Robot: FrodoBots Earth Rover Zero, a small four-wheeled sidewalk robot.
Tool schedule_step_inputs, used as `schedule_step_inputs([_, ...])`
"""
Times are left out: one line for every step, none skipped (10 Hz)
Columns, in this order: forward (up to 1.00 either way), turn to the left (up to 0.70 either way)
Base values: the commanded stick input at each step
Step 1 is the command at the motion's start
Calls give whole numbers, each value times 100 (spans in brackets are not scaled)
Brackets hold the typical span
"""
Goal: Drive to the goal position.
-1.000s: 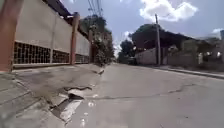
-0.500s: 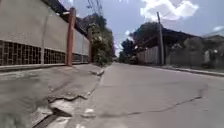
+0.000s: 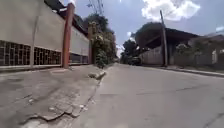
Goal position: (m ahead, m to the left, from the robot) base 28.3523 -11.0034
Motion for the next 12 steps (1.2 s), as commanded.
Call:
schedule_step_inputs([100, 0])
schedule_step_inputs([100, 0])
schedule_step_inputs([100, 0])
schedule_step_inputs([100, 0])
schedule_step_inputs([100, 0])
schedule_step_inputs([100, 0])
schedule_step_inputs([100, 0])
schedule_step_inputs([100, -4])
schedule_step_inputs([100, -21])
schedule_step_inputs([100, -30])
schedule_step_inputs([100, -36])
schedule_step_inputs([100, -39])
